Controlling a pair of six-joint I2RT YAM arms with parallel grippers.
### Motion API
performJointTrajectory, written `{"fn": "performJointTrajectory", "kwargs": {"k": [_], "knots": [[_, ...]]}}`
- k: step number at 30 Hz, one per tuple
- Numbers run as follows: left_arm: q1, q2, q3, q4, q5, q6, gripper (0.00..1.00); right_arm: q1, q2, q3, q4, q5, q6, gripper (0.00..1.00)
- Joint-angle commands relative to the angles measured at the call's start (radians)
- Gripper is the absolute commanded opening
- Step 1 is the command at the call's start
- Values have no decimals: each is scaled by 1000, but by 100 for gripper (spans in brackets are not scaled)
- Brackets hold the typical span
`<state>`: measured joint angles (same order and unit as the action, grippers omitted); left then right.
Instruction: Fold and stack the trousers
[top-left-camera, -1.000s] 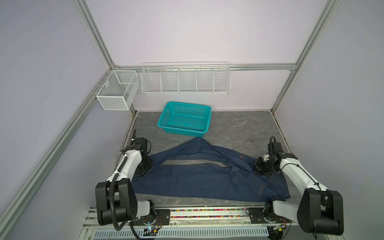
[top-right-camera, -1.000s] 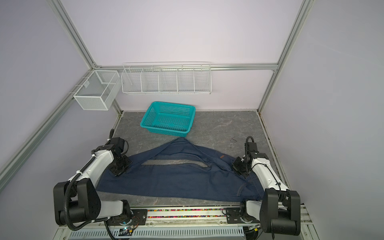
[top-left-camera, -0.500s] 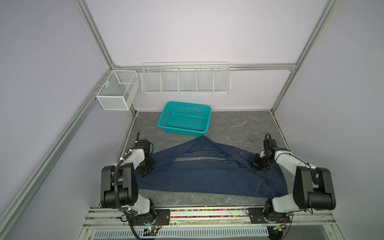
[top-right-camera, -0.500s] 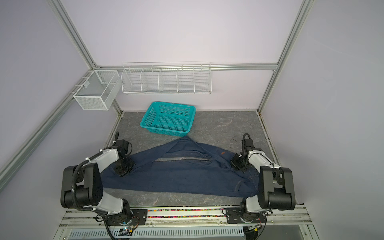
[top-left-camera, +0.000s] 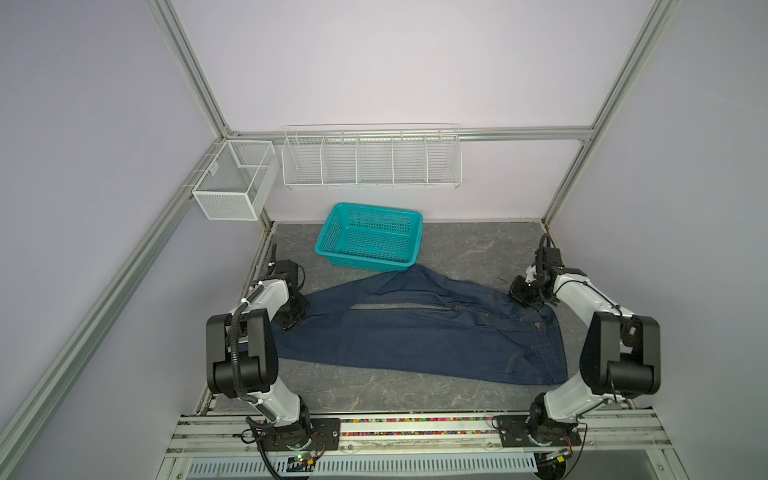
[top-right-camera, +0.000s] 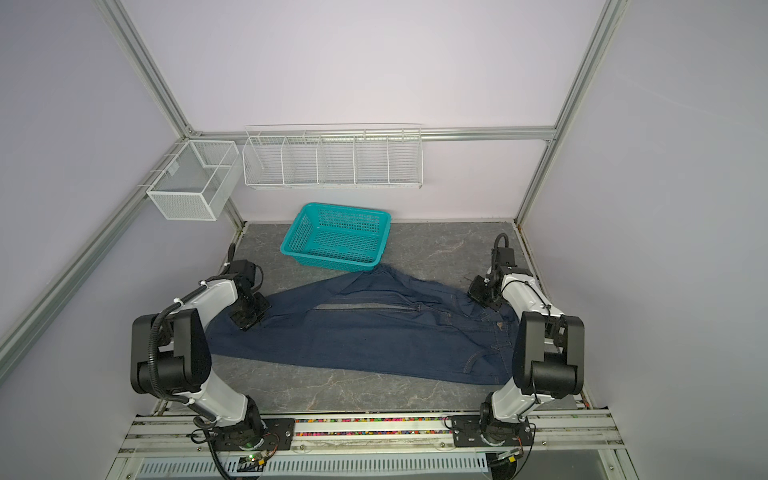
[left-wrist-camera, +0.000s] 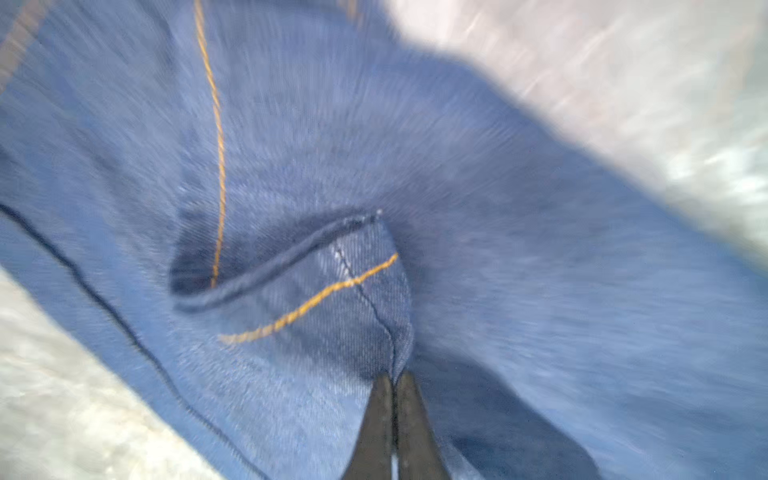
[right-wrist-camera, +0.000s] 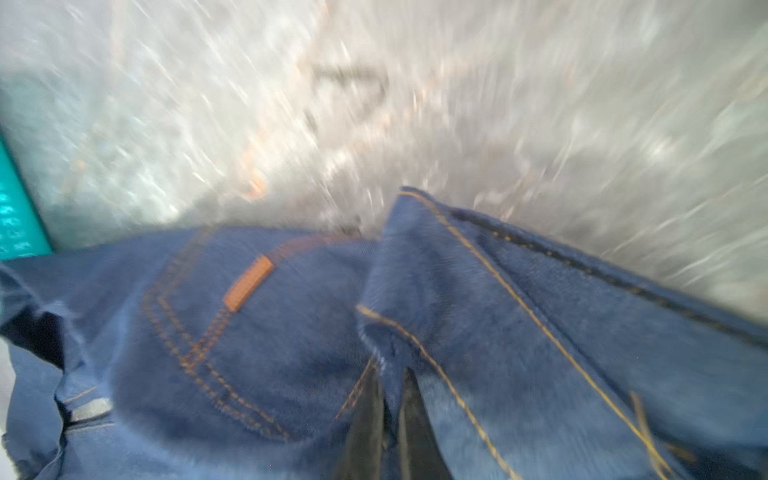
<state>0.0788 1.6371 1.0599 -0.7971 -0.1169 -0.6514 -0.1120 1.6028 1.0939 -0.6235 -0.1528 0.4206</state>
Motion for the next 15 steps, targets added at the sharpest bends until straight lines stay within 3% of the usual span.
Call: {"fn": "performJointTrajectory", "kwargs": {"k": [1,6,10,14,15], "knots": [[9,-56,111,-99,-104,30,0,-30,-43,65,-97,33,-84,6],[57,-103,197,-143,-258,66,0,-66,-102,130,-142,23,-99,6],[168,-133,181,-92,-212,105,0,-86,-176,110,-100,-20,-96,6],[179,-111,218,-53,-219,179,0,-101,-222,109,-96,-84,-110,6],[218,-102,231,-46,-218,185,0,-105,-233,107,-98,-90,-116,6]]}}
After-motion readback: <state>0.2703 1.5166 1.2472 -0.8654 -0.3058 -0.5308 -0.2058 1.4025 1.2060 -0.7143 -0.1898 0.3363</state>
